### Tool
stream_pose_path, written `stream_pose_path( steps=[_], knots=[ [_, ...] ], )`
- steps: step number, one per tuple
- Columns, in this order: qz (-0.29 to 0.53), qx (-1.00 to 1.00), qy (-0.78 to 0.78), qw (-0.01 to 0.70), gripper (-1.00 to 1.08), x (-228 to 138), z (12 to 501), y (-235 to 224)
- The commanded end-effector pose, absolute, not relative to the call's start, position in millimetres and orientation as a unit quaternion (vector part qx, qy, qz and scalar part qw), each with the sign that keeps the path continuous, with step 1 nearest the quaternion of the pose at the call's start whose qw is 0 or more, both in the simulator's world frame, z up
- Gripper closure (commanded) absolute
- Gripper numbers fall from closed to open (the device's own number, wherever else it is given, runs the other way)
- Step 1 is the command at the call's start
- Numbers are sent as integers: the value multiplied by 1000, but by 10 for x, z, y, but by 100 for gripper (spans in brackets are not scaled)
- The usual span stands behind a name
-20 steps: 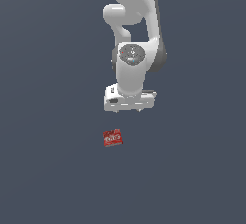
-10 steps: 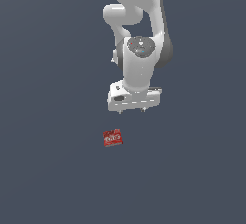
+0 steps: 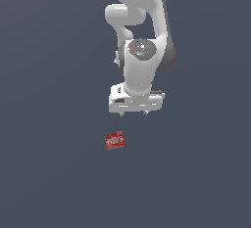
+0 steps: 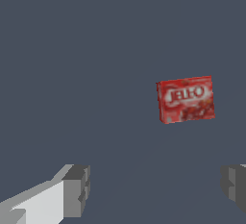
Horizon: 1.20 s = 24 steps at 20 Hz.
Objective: Pick up the object and move it to a goal position.
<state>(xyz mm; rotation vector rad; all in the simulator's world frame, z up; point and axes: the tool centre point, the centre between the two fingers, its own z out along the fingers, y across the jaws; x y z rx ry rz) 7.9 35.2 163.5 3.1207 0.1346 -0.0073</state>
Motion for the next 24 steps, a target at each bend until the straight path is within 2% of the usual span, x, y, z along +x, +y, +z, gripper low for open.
stream_pose_path(
  steps=[1, 24],
  knots=[
    [-3, 1000, 25, 8, -92, 96, 1611, 334],
    [-7, 952, -306, -3, -92, 375, 1160, -39]
  ],
)
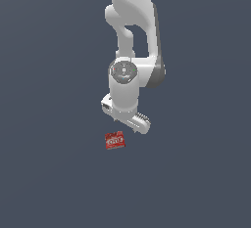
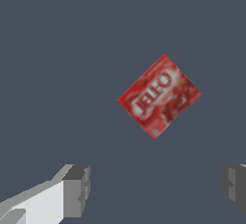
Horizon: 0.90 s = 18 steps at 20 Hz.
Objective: Pick up the object and move it to a goal position.
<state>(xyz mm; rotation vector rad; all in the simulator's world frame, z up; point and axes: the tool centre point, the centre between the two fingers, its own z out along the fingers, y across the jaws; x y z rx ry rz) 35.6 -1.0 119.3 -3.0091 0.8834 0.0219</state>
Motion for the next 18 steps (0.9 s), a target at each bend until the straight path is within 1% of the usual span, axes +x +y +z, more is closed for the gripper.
stream_pose_path(
  steps=[1, 18],
  knots=[
    [7, -947, 321, 3, -92, 387, 1139, -58],
    [4, -831, 556, 1, -92, 572, 786, -381]
  ],
)
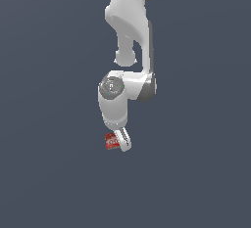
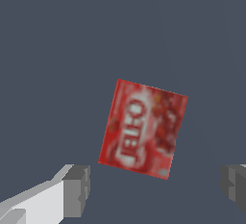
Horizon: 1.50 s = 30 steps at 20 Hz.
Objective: Pick up the object and move it to a goal position.
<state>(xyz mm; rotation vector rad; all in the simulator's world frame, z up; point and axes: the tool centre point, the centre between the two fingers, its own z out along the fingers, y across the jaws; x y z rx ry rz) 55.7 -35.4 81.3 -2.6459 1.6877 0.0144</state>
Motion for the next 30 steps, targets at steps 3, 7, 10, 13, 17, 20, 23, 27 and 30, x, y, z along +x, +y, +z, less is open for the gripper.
stream_pose_path(
  steps=[3, 7, 10, 13, 17, 20, 23, 27, 30],
  knots=[
    [3, -812, 584, 1, -92, 594, 740, -424],
    [1, -791, 612, 0, -92, 616, 695, -467],
    [1, -780, 626, 0, -92, 627, 672, -490],
    [0, -773, 634, 0, -92, 634, 659, -503],
    [0, -773, 635, 0, -92, 633, 656, -505],
    [0, -773, 635, 0, -92, 633, 619, -503],
    [0, -772, 636, 0, -92, 630, 509, -506],
    [0, -771, 637, 0, -92, 622, 283, -509],
    [0, -771, 637, 0, -92, 622, 178, -507]
  ],
)
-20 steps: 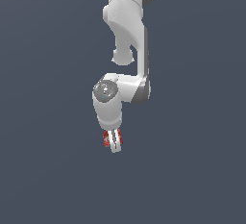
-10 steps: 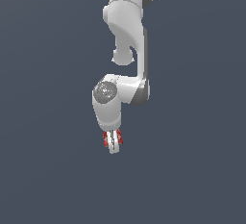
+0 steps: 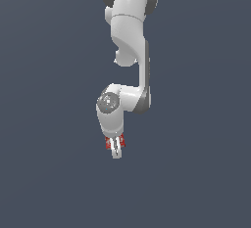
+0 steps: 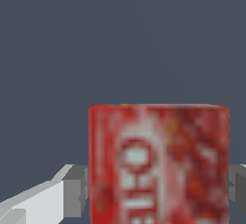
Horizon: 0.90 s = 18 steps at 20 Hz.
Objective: Pick up the object and move it to a goal position.
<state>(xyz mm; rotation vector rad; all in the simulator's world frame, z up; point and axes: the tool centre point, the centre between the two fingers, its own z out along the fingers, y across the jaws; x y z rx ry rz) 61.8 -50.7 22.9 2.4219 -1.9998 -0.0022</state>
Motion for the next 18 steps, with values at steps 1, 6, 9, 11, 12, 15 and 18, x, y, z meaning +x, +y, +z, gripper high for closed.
stream_pose_path(
  steps=[1, 6, 9, 11, 12, 15, 18],
  knots=[
    [0, 771, -637, 0, -92, 625, 160, -506],
    [0, 771, -637, 0, 108, 635, 152, -508],
    [0, 771, -637, 0, 108, 635, 152, -508],
    [0, 771, -637, 0, 108, 635, 152, -508],
    [0, 771, -637, 0, 108, 635, 152, -508],
    [0, 771, -637, 0, 108, 634, 153, -508],
    [0, 771, -637, 0, 108, 624, 155, -492]
  ],
)
